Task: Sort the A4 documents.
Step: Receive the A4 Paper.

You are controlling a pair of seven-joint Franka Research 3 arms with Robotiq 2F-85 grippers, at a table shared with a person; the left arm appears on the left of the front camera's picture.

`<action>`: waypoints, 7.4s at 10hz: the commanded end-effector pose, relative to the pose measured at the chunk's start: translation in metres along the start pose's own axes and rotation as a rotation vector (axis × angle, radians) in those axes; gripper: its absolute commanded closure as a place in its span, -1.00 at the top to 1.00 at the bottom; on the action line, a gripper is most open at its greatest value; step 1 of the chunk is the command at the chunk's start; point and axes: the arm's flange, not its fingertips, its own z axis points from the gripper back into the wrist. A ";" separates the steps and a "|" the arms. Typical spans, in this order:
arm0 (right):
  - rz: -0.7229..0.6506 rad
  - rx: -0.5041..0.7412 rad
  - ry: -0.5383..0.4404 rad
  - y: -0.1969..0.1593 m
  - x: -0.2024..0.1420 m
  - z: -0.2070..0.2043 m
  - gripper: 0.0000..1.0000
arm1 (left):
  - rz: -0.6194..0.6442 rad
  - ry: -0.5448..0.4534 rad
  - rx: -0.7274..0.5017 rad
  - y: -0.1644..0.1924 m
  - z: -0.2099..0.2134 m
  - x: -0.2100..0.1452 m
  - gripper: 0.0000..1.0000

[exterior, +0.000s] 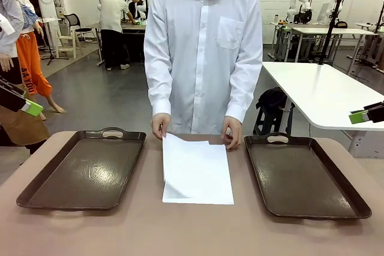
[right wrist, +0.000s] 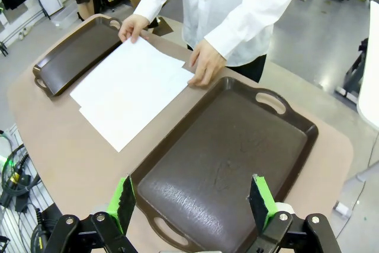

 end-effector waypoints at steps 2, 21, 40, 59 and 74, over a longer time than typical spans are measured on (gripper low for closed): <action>0.000 0.010 -0.003 0.000 0.000 -0.001 1.00 | -0.001 0.001 0.001 0.000 0.000 0.000 1.00; 0.000 0.010 -0.003 0.000 0.000 -0.001 1.00 | -0.001 0.001 0.001 0.000 0.000 0.000 1.00; -0.136 0.070 0.060 -0.010 0.006 -0.030 1.00 | -0.001 0.001 0.001 0.000 0.000 0.000 1.00; -0.875 0.717 0.234 0.080 0.096 -0.299 1.00 | -0.001 0.001 0.001 0.000 0.000 0.000 1.00; -1.024 0.865 0.204 0.078 0.108 -0.395 1.00 | -0.001 0.001 0.001 0.000 0.000 0.000 1.00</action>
